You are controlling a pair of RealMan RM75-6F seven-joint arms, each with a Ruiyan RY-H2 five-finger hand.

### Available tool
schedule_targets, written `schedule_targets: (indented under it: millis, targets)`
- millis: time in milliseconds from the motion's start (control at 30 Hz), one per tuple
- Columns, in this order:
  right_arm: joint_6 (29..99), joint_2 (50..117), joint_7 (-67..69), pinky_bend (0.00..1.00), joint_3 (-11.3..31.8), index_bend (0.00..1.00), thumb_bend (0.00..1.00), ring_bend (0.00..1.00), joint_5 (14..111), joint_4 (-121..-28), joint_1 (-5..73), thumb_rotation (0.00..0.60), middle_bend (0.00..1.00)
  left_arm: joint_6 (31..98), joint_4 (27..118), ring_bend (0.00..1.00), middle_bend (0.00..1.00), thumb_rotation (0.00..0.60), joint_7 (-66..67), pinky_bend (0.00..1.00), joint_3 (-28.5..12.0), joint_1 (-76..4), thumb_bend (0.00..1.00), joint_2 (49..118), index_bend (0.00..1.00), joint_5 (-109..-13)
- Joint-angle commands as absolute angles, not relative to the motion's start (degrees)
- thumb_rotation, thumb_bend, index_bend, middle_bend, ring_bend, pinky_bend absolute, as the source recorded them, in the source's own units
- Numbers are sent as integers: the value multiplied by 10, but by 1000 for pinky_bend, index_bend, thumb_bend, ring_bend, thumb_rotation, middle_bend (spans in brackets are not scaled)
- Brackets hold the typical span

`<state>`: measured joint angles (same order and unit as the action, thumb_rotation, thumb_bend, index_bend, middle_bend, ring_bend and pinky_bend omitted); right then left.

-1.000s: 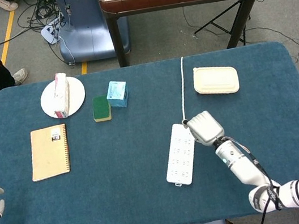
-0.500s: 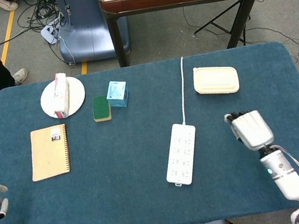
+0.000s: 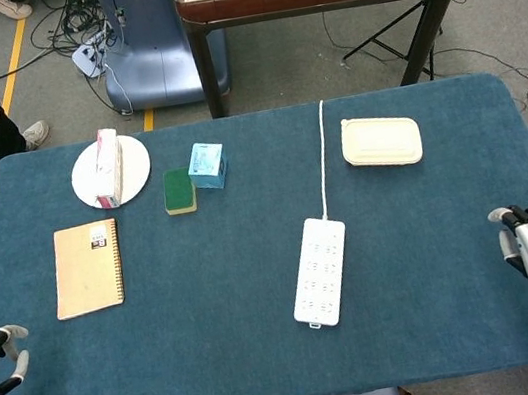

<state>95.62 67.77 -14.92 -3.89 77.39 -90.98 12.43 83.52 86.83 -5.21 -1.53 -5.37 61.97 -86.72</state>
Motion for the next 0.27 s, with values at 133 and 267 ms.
schedule_targets:
  millis: [133, 267]
  targets:
    - [963, 665, -60, 572, -7, 394, 541, 493, 754, -863, 81, 600, 461, 835, 867, 522, 611, 600, -45, 721, -17, -57, 431, 628, 501, -869]
    - [958, 659, -32, 572, 8, 394, 542, 493, 753, -858, 72, 600, 461, 825, 860, 522, 611, 600, -39, 721, -14, -62, 431, 636, 501, -870]
